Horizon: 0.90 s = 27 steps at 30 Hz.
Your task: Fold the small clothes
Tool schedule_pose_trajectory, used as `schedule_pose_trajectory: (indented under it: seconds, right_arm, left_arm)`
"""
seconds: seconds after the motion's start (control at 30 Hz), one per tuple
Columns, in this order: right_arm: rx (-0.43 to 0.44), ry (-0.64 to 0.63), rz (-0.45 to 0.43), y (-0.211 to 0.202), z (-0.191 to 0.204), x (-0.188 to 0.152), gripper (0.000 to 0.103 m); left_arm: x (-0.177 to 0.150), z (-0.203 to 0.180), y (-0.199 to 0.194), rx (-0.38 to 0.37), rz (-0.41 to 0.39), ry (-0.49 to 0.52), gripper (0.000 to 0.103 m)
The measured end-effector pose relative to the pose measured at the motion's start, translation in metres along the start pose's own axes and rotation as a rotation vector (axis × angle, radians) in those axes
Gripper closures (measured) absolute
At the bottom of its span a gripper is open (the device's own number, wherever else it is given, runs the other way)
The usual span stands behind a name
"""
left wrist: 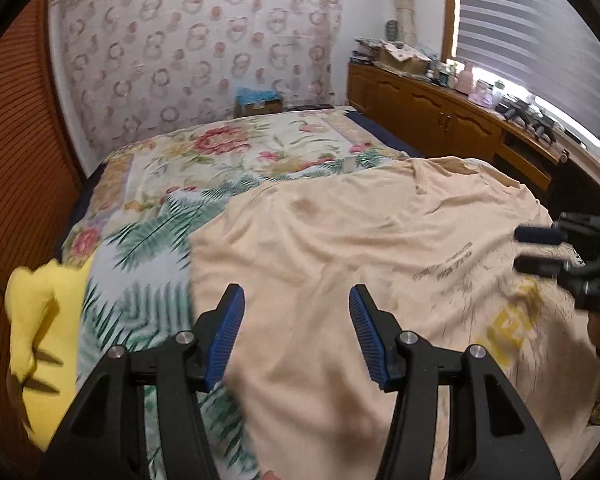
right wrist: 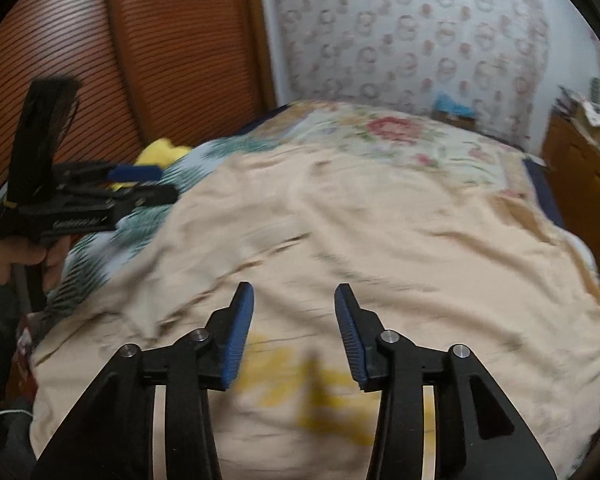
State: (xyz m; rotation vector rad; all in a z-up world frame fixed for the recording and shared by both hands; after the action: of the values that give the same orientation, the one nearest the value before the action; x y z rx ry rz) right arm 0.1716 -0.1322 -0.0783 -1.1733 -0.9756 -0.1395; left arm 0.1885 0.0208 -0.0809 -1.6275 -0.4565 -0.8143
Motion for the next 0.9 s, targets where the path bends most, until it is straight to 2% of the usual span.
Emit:
schedule_pose_trajectory:
  seconds: [0.3,0.53,0.7,0.9]
  right_arm:
    - [-0.198,0.166,-0.023,-0.035,-0.126,-0.018,0.057]
    - [-0.372,0.300,0.037,-0.064,-0.210,-0.059,0.057]
    - [-0.401,0.374,0.075,-0.068,-0.245,-0.076,0.058]
    - [-0.405,0.441,0.108,-0.065,-0.266,-0.087,0.058]
  left_arm:
    - [0.032,-0.045,0.056,-0.109,0.052,0.109,0.049]
    - [0.030,-0.060,0.088,-0.160,0.113,0.134,0.049]
    - [0.022,-0.067,0.096,-0.184,0.154,0.144,0.049]
    - [0.018,-0.071,0.094,-0.177,0.137,0.175,0.049]
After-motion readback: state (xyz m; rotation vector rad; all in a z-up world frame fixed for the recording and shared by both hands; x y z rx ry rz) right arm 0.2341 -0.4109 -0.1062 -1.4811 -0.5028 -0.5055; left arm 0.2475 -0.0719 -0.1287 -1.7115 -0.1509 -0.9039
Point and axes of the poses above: each gripper's, at about its wrist camera, not at the fingertips, and y roughly the way its jaws point, z to its left, x to its top, the point moved 4 cm from there along y, roughly the way its jaws point, and after that the axes turned 3 degrees about -x, right-handed, at the moved point
